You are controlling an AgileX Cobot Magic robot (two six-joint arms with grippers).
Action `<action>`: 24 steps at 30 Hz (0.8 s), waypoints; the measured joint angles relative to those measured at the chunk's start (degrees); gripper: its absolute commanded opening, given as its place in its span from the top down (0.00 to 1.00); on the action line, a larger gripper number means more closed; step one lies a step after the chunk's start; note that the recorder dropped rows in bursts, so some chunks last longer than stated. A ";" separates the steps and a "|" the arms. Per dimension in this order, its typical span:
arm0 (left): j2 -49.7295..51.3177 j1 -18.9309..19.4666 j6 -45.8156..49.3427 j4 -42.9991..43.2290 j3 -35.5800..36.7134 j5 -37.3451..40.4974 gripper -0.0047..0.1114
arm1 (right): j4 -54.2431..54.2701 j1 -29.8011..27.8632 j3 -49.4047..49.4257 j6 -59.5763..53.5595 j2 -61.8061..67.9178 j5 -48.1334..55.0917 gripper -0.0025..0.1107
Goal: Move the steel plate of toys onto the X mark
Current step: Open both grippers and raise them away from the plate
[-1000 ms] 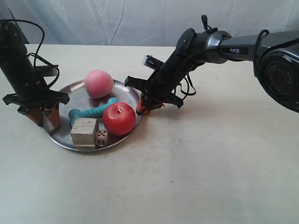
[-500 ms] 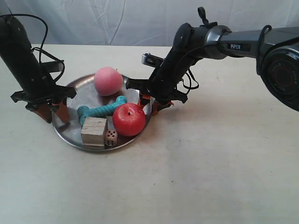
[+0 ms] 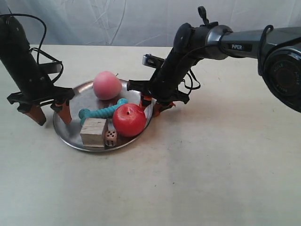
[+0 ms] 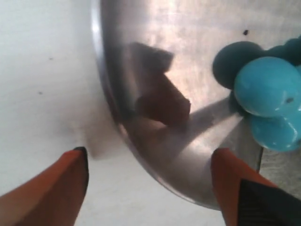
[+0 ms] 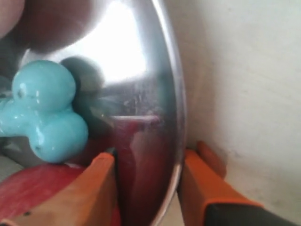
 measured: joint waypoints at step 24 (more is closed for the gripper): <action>-9.14 1.49 0.14 1.69 0.00 -4.97 0.96 | -27.52 0.46 0.21 10.05 -15.92 1.81 0.97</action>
